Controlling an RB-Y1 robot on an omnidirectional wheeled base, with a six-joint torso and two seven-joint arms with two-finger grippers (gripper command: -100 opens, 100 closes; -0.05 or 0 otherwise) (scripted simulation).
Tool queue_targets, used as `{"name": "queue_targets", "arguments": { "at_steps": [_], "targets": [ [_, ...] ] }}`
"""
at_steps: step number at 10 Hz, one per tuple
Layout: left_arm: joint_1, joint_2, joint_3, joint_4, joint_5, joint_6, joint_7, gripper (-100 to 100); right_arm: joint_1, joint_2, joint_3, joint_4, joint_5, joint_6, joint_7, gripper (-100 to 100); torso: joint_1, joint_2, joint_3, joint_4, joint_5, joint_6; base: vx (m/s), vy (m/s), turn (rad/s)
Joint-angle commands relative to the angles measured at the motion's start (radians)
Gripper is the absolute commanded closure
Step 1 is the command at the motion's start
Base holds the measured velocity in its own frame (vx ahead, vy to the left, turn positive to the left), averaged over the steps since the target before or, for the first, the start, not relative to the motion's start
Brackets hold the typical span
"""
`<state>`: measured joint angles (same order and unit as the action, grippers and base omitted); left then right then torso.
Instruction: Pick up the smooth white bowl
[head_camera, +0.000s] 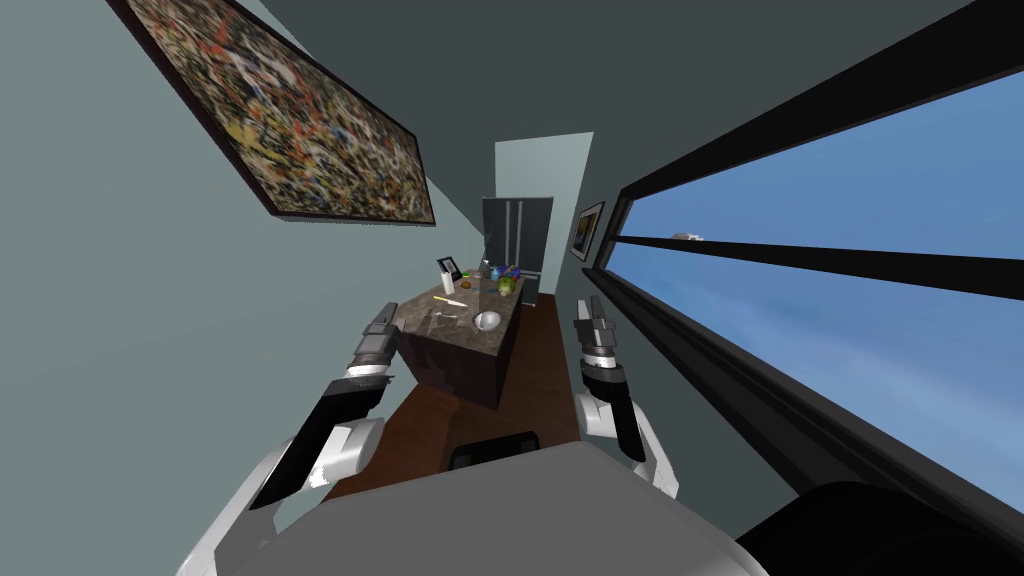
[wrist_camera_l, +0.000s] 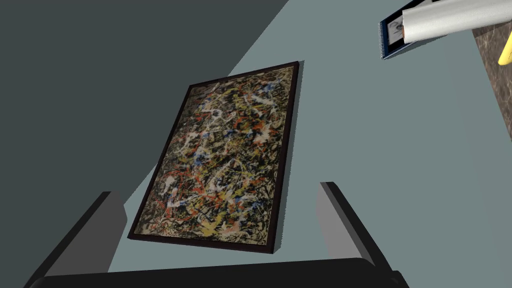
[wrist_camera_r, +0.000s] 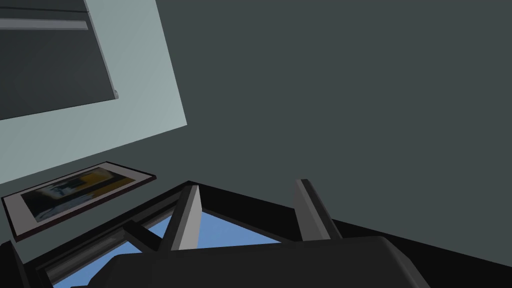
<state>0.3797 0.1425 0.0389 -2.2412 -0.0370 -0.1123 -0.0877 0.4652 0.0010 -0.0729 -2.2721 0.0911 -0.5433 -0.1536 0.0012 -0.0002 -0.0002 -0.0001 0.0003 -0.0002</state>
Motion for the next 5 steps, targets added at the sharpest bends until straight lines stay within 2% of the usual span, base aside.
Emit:
{"name": "queue_targets", "arguments": {
  "at_steps": [1,2,3,4,5],
  "targets": [
    [-0.019,0.002,0.006,-0.003,-0.013,0.050,0.007,-100,0.000,0.000,0.000,0.000,0.000,0.000,0.000,0,0.000,0.000,0.000,0.000,0.000,0.000,0.001,0.019,-0.047],
    [-0.019,0.002,0.006,-0.003,-0.013,0.081,0.007,-100,0.000,0.000,0.000,0.000,0.000,0.000,0.000,0,0.000,0.000,0.000,0.000,0.000,0.000,0.001,0.016,-0.027],
    [-0.019,0.002,0.006,-0.003,-0.013,0.090,0.007,-100,0.000,0.000,0.000,0.000,0.000,0.000,0.000,0,0.000,0.000,0.000,0.000,0.000,0.000,0.000,0.000,0.000],
    [-0.039,0.006,0.014,-0.003,-0.023,0.129,0.015,-100,0.000,0.000,0.000,0.000,0.000,0.000,0.000,0,-0.001,0.000,0.000,0.000,0.000,0.000,0.003,0.008,-0.058],
    [-0.039,0.006,0.014,-0.003,-0.023,0.156,0.015,-100,0.000,0.000,0.000,0.000,0.000,0.000,0.000,0,-0.001,0.000,0.000,0.000,0.000,0.000,0.003,0.014,-0.033]
  ]
}}
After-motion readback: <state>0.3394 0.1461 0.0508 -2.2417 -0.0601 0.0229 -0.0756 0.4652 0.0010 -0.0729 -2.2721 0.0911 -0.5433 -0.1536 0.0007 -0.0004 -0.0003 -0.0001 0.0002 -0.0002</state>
